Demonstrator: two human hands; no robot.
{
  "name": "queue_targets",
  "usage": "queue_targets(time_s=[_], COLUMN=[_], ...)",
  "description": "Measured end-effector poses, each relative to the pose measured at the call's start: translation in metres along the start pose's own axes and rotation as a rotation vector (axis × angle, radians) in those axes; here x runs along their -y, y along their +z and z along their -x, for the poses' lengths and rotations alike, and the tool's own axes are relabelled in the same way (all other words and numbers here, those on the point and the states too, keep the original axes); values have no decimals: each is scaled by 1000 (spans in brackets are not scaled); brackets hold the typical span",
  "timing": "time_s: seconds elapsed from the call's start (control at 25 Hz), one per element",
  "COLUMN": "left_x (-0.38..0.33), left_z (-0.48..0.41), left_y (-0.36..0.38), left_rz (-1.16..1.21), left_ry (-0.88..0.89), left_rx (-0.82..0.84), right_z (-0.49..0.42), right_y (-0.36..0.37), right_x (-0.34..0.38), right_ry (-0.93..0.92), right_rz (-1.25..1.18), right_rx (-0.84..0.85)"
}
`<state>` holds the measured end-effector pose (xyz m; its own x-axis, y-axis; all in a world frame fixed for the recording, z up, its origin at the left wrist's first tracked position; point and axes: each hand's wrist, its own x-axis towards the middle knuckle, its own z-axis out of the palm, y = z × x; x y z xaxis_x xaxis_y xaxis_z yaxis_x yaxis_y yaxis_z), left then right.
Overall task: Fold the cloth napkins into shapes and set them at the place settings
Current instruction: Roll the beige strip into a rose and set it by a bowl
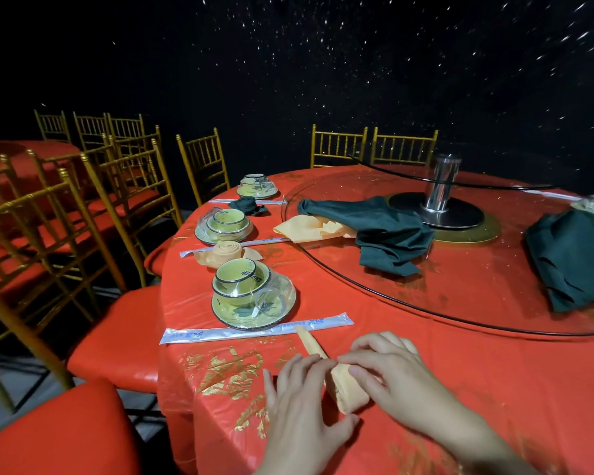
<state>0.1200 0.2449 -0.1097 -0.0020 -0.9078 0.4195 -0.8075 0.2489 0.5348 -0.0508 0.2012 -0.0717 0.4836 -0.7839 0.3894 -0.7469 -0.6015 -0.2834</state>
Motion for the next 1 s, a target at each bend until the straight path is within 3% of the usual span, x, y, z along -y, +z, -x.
queue_targets(time_s=[0.12,0.36,0.6,0.72,1.0], left_x=[8,10,22,27,37], left_z=[-9,-34,-33,-38,-65], left_y=[-3,-21,-14,-11,-23], left_rz=[-8,-23,37,3,-69], left_ry=[-64,-231,-101,-63,-193], left_rx=[12,203,12,5,123], right_z=[-6,-8,-38,-54,-50], right_y=[0,5,15,19,25], right_x=[2,2,-2,-3,-1], right_ry=[10,-3,-12,-26,-26], right_rz=[-30,-8,26,25,-68], right_rx=[-46,-82,-72,-42,-97])
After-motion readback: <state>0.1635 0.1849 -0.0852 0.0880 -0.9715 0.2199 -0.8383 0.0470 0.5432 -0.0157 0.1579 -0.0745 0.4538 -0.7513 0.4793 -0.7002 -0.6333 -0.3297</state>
